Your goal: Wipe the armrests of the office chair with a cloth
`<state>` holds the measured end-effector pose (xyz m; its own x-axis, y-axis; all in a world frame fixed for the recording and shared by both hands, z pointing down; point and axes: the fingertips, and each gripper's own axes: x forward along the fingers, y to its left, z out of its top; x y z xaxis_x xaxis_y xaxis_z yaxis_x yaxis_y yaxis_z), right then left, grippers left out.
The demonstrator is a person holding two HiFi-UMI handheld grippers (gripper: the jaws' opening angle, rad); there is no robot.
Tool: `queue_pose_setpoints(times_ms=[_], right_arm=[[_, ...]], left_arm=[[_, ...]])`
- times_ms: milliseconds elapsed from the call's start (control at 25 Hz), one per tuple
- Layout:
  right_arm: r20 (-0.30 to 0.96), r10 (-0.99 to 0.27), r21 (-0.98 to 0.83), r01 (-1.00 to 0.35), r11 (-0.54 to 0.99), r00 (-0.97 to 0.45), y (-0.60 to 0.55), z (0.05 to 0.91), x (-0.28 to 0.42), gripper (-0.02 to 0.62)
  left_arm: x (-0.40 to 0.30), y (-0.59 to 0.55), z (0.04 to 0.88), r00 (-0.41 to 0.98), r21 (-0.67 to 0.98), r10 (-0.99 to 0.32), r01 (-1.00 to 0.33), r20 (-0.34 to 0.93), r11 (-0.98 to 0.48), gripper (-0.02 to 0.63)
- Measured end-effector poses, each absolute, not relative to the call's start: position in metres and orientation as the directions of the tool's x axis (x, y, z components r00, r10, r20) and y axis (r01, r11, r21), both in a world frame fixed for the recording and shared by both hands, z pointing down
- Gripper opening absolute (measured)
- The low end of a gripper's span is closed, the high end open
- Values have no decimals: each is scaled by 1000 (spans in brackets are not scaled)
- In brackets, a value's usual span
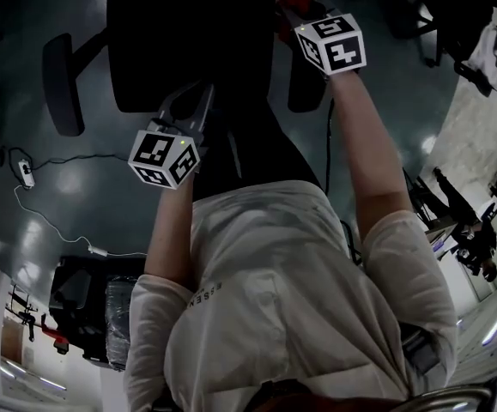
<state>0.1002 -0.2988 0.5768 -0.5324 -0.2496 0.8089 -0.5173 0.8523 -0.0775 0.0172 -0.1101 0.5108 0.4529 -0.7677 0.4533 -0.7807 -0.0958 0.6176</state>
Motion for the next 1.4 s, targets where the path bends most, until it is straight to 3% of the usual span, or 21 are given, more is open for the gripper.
queue_pose_setpoints(times_ms=[1400], right_arm=[[773,-374,-196,-754,627,-513,-92,560,188,49]], left_arm=[[34,-35,492,615,554,-659,-758,434,-343,17]])
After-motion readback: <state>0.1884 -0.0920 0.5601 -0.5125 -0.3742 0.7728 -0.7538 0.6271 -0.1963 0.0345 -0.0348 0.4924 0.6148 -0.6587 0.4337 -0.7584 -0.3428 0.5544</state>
